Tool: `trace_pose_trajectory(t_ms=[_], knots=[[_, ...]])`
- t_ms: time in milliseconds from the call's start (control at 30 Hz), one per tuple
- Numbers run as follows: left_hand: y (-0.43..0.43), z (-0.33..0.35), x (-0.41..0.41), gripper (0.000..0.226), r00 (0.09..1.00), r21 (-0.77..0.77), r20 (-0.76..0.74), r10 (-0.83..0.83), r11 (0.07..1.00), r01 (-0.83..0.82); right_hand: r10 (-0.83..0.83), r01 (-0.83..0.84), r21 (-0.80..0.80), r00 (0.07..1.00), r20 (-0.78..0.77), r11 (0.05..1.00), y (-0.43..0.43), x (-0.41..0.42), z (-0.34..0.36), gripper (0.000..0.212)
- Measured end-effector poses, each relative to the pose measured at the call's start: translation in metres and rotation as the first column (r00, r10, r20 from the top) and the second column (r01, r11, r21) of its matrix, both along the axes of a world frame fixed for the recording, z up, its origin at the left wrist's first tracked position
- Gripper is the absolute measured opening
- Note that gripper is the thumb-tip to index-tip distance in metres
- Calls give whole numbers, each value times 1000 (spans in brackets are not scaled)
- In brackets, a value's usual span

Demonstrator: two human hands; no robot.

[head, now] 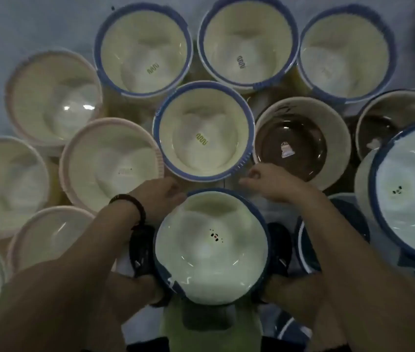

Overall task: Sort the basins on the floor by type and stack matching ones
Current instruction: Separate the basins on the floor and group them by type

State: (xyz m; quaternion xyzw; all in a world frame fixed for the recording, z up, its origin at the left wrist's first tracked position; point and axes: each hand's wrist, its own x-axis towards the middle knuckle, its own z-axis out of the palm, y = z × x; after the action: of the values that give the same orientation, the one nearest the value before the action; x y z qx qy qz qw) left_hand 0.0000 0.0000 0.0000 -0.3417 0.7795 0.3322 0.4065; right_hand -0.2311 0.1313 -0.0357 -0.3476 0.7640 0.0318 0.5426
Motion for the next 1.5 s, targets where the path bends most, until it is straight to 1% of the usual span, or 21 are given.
trace_pose_trajectory(t_ms=[100, 133, 200, 267, 333, 367, 400, 433, 500, 567, 667, 733, 833, 933, 1033, 1100, 1167, 1267, 1367, 1433, 1500], knots=[[4, -29, -8, 45, 971, 2, 69, -231, 973, 231, 191, -184, 74, 977, -92, 980, -4, -6, -33, 46], [6, -31, -13, 45, 956, -17, 76, -282, 959, 284, 202, -195, 71, 975, -95, 978, -6, -5, -39, 45], [12, -28, -23, 47, 965, -115, -16, -261, 959, 258, 165, -165, 9, 980, -113, 986, -6, -2, -45, 48], [18, -21, -24, 51, 961, -228, -135, -240, 952, 206, 134, -137, -34, 988, -81, 990, -5, 9, -50, 65], [28, -9, -24, 50, 957, -213, -169, -237, 957, 199, 184, -184, 13, 981, -58, 983, 4, 27, -59, 70], [36, -2, -21, 49, 957, -202, -172, -236, 959, 200, 201, -197, 46, 976, -84, 979, 15, 38, -64, 62], [42, -1, -17, 48, 958, -203, -157, -239, 957, 206, 181, -175, 57, 975, -128, 983, 28, 47, -73, 49], [48, -4, -11, 49, 961, -226, -116, -251, 949, 221, 165, -154, 76, 971, -170, 985, 44, 56, -88, 52], [60, -13, 3, 54, 952, -221, 69, -298, 926, 306, 67, -42, 114, 972, -226, 993, 80, 70, -113, 57], [70, -18, 20, 55, 947, -181, 118, -300, 931, 317, -85, 111, 87, 961, -262, 990, 117, 82, -136, 61], [72, -30, 53, 49, 978, -179, -1, -210, 962, 207, -195, 212, 56, 954, -227, 976, 156, 93, -146, 67], [72, -37, 76, 49, 982, -150, 90, -167, 972, 179, -276, 289, 58, 947, -167, 956, 171, 92, -137, 65], [75, -50, 94, 52, 927, -72, 312, -207, 968, 240, -389, 394, 66, 918, -72, 917, 181, 89, -121, 68], [75, -47, 97, 43, 937, -79, 327, -120, 985, 153, -443, 444, -10, 896, 38, 896, 175, 100, -111, 53], [68, -41, 97, 37, 983, -161, 168, -77, 981, 104, -548, 562, -125, 826, 130, 817, 165, 99, -99, 35], [64, -35, 96, 43, 998, -188, 65, 13, 982, -1, -575, 587, -156, 810, 116, 795, 163, 93, -87, 44], [63, -26, 98, 51, 997, -204, -5, 81, 976, -80, -558, 558, -231, 827, 69, 797, 160, 82, -66, 42], [60, -10, 107, 65, 981, -244, -24, 192, 951, -192, -546, 532, -370, 834, 76, 762, 147, 57, -21, 47], [57, -1, 117, 79, 947, -313, -51, 316, 896, -316, -595, 582, -475, 791, 143, 660, 145, 29, 23, 25], [54, 4, 117, 88, 868, -216, -129, 480, 841, -497, -648, 640, -539, 732, 211, 547, 154, 8, 51, 22], [57, 16, 105, 90, 734, 33, -190, 652, 752, -659, -681, 677, -584, 681, 268, 447, 167, -7, 85, 19]])
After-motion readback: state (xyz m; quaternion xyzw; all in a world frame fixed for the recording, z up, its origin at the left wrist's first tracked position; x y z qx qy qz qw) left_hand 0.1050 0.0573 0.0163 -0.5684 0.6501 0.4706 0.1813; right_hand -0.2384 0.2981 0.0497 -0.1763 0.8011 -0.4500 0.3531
